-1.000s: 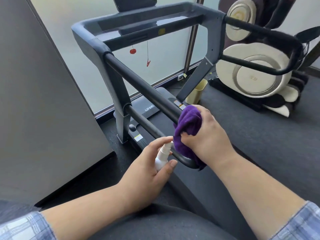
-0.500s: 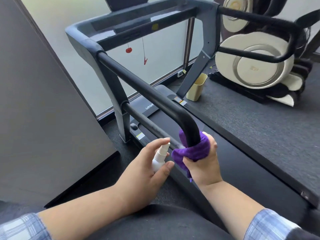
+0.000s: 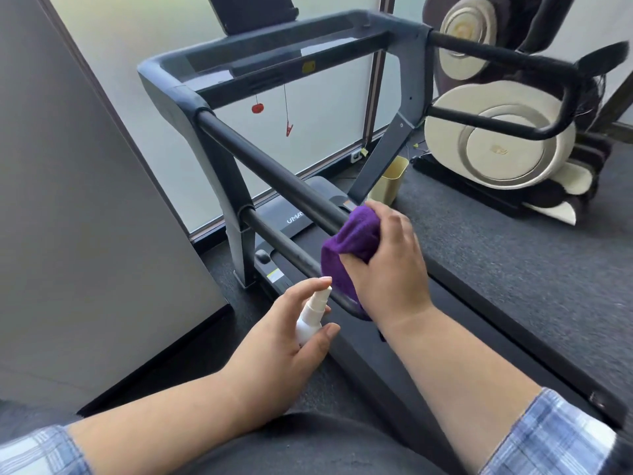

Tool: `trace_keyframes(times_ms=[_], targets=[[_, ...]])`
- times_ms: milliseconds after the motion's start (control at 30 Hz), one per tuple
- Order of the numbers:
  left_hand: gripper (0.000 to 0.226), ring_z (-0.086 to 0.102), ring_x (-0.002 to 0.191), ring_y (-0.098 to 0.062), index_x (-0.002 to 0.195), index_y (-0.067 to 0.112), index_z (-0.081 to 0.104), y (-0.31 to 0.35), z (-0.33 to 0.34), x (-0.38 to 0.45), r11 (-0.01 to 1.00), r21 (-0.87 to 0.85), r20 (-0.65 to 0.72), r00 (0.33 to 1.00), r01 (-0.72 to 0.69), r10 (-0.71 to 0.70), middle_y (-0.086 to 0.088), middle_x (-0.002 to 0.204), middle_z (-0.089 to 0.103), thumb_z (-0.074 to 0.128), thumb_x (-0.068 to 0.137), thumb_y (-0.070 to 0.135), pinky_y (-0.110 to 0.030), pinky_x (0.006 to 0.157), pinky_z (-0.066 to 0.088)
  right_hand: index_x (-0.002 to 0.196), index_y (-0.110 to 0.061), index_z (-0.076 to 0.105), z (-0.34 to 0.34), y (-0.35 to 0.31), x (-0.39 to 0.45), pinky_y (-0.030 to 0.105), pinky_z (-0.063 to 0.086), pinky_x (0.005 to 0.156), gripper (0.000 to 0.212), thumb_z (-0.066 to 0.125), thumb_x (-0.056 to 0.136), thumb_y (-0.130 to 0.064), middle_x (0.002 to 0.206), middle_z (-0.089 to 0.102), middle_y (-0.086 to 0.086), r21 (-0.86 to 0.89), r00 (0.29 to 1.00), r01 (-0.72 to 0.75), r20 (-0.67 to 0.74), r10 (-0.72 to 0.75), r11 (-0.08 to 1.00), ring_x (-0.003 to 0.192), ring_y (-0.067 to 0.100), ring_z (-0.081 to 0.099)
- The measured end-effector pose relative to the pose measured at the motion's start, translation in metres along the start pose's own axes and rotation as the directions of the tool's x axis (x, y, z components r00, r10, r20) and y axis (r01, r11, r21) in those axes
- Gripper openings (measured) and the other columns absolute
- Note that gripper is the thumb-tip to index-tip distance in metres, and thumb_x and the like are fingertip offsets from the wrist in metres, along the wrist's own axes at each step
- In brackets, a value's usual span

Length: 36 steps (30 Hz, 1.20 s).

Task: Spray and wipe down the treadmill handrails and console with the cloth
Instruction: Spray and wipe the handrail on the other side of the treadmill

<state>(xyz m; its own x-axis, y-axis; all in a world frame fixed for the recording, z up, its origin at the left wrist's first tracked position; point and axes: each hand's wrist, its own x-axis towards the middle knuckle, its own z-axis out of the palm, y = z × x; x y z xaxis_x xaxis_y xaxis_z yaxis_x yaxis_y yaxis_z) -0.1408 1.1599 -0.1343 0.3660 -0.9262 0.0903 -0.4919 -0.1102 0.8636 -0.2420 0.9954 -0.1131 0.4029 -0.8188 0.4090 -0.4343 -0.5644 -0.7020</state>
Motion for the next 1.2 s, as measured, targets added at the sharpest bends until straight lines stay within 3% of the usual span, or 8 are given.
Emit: trace_keyframes(times_ms=[133,267,433,567,700,900,1000,1200], targets=[[0.05,0.06,0.094,0.006,0.13,0.063,0.036,-0.002,0.0,0.001,1.0,0.009,-0.005,1.0,-0.004,0.004,0.032,0.117,0.054,0.055,0.084,0.062,-0.017,0.074,0.044,0.14,-0.034,0.04,0.006,0.006,0.0,0.038,0.045,0.099,0.076,0.079,0.076,-0.045,0.14,0.05,0.001,-0.041,0.999,0.018,-0.04,-0.02,0.999,0.126,0.021,0.05],[0.049,0.059,0.086,0.007,0.129,0.063,0.037,-0.004,-0.002,0.005,1.0,-0.007,0.002,1.0,-0.007,0.008,0.031,0.117,0.053,0.055,0.084,0.061,-0.019,0.073,0.045,0.14,-0.038,0.036,0.017,0.042,-0.043,0.039,0.047,0.101,0.091,0.088,0.065,-0.033,0.138,0.048,-0.012,0.212,0.973,-0.202,-0.071,0.221,0.956,0.122,0.002,0.048],[0.05,0.055,0.072,0.007,0.13,0.063,0.036,-0.01,-0.005,0.014,1.0,-0.009,0.021,1.0,-0.001,0.001,0.029,0.118,0.053,0.054,0.083,0.064,-0.024,0.069,0.045,0.13,-0.039,0.046,0.023,0.063,-0.065,0.051,0.048,0.101,0.082,0.088,0.06,-0.04,0.127,0.059,-0.004,0.336,0.943,-0.323,0.033,0.332,0.885,0.12,0.017,0.059],[0.051,0.058,0.073,0.002,0.131,0.062,0.037,-0.012,-0.008,0.024,1.0,-0.02,-0.015,1.0,-0.018,0.017,0.029,0.115,0.056,0.055,0.083,0.063,-0.021,0.067,0.045,0.141,-0.025,0.039,0.011,0.043,-0.043,0.045,0.045,0.107,0.094,0.083,0.063,-0.055,0.137,0.054,-0.004,0.195,0.975,-0.218,-0.002,0.223,0.956,0.127,0.02,0.055],[0.051,0.058,0.069,-0.002,0.131,0.059,0.038,-0.015,-0.017,0.039,0.995,-0.089,-0.033,0.999,-0.038,0.035,0.02,0.107,0.062,0.057,0.084,0.057,-0.02,0.066,0.046,0.139,-0.031,0.039,-0.003,-0.005,0.007,0.035,0.046,0.091,0.082,0.081,0.07,-0.046,0.131,0.055,0.0,-0.239,0.998,0.009,0.066,0.007,0.971,0.115,0.025,0.057],[0.052,0.055,0.059,-0.017,0.131,0.057,0.035,-0.032,-0.05,0.06,0.989,-0.138,-0.082,0.996,-0.057,0.046,0.011,0.096,0.062,0.057,0.084,0.054,-0.032,0.062,0.053,0.123,-0.027,0.045,0.021,-0.059,0.082,0.035,0.047,0.075,0.06,0.071,0.076,-0.055,0.118,0.059,0.001,-0.541,0.913,0.096,0.382,0.142,0.836,0.102,0.028,0.063],[0.051,0.054,0.06,-0.025,0.13,0.059,0.033,-0.048,-0.076,0.073,0.987,-0.149,-0.067,0.997,-0.051,0.041,0.013,0.095,0.061,0.056,0.084,0.055,-0.038,0.065,0.053,0.116,-0.02,0.044,0.059,-0.081,0.117,0.036,0.047,0.071,0.053,0.067,0.08,-0.053,0.114,0.059,0.005,-0.59,0.893,0.132,0.419,0.162,0.796,0.1,0.031,0.064],[0.055,0.058,0.072,-0.008,0.133,0.065,0.032,-0.09,-0.143,0.106,0.989,-0.145,-0.12,0.992,-0.039,0.022,0.013,0.094,0.062,0.054,0.082,0.06,-0.028,0.075,0.048,0.109,-0.019,0.04,0.144,-0.12,0.183,0.039,0.047,0.071,0.047,0.063,0.083,-0.05,0.113,0.057,0.008,-0.626,0.883,0.095,0.412,0.225,0.774,0.103,0.035,0.063]])
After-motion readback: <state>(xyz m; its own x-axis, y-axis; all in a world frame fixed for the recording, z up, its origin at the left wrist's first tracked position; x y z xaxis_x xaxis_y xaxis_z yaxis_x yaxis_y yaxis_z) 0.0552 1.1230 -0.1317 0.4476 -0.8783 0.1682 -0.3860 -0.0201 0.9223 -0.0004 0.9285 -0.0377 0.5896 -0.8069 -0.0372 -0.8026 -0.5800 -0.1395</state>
